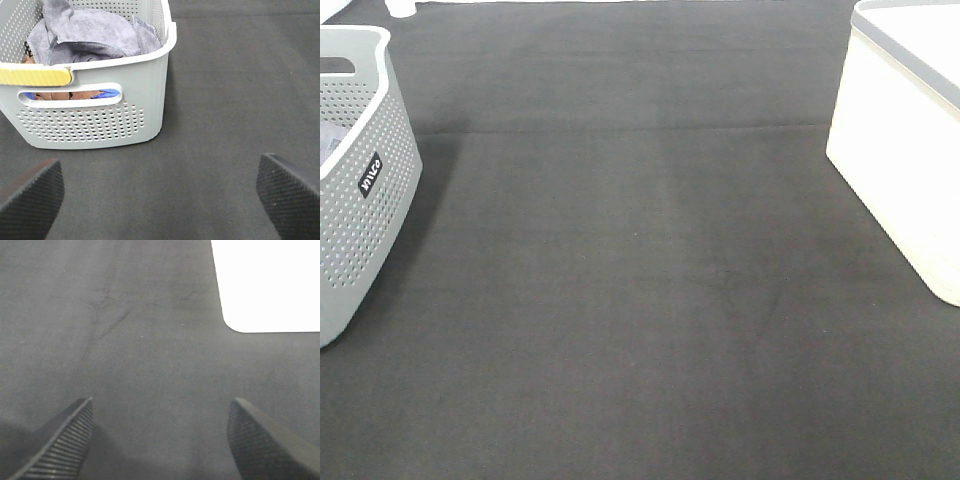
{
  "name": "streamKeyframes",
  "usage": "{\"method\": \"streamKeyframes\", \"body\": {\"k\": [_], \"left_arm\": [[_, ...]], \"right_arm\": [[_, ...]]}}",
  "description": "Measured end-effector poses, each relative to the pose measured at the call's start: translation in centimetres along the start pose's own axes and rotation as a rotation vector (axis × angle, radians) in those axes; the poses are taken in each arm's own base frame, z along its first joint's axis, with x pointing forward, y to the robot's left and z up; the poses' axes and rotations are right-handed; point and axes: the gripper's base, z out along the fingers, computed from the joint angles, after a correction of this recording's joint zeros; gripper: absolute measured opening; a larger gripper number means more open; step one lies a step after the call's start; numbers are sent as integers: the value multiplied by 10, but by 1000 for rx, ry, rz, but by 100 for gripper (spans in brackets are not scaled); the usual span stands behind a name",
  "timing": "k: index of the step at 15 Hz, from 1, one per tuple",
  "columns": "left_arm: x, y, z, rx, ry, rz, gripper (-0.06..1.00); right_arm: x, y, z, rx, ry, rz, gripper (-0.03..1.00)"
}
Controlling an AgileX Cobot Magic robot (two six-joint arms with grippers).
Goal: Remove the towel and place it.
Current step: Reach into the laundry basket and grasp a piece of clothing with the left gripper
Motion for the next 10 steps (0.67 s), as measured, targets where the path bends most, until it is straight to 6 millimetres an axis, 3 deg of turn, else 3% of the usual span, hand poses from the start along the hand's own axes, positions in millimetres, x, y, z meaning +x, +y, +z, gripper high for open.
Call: {"method": "streamKeyframes", "body": {"k": [10], "left_arm": [[0, 0, 0, 0, 0, 0, 99]], "right_arm": [[0, 0, 0, 0, 0, 0, 72]]}}
